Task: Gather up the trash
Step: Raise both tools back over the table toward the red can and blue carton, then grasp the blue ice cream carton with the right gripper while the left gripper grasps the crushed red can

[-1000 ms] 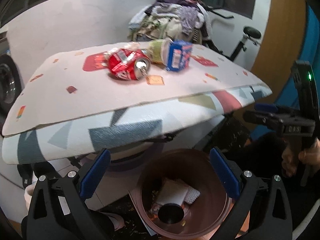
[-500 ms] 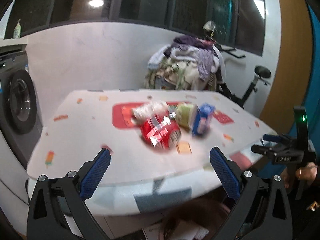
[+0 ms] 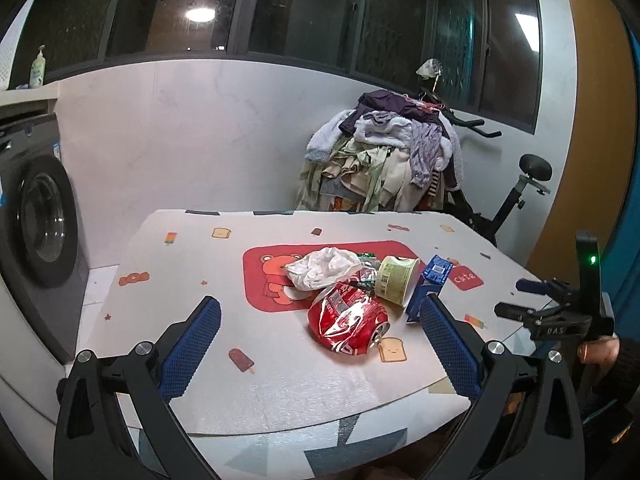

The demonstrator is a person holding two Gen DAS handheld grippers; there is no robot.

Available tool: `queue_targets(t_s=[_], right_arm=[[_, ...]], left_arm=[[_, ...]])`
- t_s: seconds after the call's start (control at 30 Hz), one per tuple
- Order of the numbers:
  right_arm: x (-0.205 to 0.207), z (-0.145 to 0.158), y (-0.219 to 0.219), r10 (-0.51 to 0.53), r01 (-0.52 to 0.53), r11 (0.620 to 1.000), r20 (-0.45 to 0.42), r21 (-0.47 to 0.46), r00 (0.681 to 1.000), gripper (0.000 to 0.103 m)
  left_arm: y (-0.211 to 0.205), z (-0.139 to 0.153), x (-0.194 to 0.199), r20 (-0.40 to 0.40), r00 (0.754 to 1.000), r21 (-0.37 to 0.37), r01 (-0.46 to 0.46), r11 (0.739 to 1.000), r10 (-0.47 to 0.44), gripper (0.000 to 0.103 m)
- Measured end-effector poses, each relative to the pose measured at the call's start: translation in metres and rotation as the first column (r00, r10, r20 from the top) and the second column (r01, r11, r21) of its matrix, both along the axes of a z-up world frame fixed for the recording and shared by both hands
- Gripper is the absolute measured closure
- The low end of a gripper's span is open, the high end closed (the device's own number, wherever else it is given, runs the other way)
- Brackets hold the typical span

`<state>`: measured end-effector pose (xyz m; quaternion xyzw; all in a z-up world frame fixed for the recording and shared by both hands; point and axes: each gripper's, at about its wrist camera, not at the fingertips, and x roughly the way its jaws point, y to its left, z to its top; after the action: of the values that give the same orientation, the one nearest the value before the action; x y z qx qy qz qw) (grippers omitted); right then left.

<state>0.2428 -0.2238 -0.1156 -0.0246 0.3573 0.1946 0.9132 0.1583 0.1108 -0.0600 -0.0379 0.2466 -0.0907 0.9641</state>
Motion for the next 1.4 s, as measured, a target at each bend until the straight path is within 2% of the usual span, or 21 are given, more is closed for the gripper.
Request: queue_targets(t_s=[0.1,0.27,0.53,1.0,1.17,1.4], right_arm=[[0.007,0.001,0.003,-0.008,0.008,1.000,0.005,-0.027,1.000,0.006],[0.012,0.003,0.006,-0.005,0.007,0.998,0.036,-0.057,0.999,0.006],[0.020,-0.001,0.011,0.013,-0.009,0.995,0.039,-0.101,0.999,0.006],[0.053,-0.012,0.008,0.014,-0.013,0.997,0.007,-0.081,1.000,0.006],[0.072,-0.018,0.016,0.050,-0.051,0.996,-0.018,-0.078,0.999,0.006],[0.098,-0.036,0.042,0.107,-0.112,0.977,-0.036,-0.180,0.994,0.006]], left_arm=[[0.000,-0.004,0.005,-0.029,0.999,0.017,-0.031,0.999,0.032,0.006],[0.002,-0.017,0.014,-0.084,0.996,0.015,-0.032,0.999,0.033,0.006],[0.000,-0.024,0.024,-0.095,0.995,0.009,-0.030,0.999,0.031,0.006],[0.001,-0.046,0.054,-0.167,0.985,-0.029,-0.033,0.999,0.028,0.006],[0.003,-0.060,0.067,-0.200,0.980,-0.061,-0.031,0.998,0.018,0.006],[-0.004,-0.076,0.078,-0.235,0.972,-0.088,-0.010,0.996,-0.011,0.006]])
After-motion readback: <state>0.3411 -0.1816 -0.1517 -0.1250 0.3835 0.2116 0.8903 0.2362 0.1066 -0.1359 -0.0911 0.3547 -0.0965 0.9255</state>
